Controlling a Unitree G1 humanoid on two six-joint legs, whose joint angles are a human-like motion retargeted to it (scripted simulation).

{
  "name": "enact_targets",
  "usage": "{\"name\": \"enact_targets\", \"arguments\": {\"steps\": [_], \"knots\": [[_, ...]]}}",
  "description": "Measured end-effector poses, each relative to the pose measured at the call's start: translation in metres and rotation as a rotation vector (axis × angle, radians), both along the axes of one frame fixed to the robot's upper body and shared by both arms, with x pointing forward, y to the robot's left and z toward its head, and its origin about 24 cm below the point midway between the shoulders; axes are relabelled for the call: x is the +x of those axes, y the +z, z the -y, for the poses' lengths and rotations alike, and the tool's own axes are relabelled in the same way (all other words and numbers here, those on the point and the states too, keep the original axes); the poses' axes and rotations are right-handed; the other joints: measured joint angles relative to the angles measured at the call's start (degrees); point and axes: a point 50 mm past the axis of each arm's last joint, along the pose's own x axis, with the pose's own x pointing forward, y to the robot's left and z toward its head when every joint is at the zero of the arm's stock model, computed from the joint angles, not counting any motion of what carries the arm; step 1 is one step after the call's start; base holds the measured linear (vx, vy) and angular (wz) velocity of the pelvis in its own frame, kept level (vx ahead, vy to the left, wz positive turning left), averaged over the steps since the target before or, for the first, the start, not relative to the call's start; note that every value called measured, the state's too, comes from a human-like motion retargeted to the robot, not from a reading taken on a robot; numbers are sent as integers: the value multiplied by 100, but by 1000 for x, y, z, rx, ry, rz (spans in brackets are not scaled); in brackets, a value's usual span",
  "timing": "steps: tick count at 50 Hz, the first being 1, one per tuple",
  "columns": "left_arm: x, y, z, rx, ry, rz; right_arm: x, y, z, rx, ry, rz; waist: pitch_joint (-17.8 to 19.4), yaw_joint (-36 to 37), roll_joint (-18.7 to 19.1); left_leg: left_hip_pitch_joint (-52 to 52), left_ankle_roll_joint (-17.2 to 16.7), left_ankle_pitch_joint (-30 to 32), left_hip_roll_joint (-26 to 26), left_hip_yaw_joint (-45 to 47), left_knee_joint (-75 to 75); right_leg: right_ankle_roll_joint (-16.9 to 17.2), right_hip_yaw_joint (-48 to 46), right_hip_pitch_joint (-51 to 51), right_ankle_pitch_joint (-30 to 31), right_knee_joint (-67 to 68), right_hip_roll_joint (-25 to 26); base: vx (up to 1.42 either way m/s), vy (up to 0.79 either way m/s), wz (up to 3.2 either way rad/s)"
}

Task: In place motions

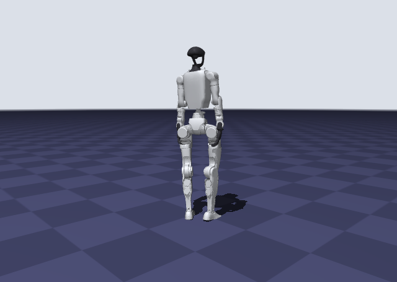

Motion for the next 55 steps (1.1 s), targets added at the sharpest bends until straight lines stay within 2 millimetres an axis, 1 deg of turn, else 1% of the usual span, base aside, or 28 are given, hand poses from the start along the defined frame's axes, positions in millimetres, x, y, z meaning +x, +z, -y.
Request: {"name": "enact_targets", "arguments": {"steps": [18, 55], "knots": [[-1, 0, 1, -1, -1, -1, 1, 0, -1, 3, 7, 2, 13, -69, 21, -17, 3, -6, 7, -66, 44, -36, -64, 20, 13, -14, 18, 0, 0, 0], [0, 0, 3, -3, 0, 5, 1, 0, 2, -6, 0, 3, 40, 73, 54, -63, -13, 8, 36, 87, 82, -95, 84, -10, -1, -21, 72, 0, 0, 0]]}}
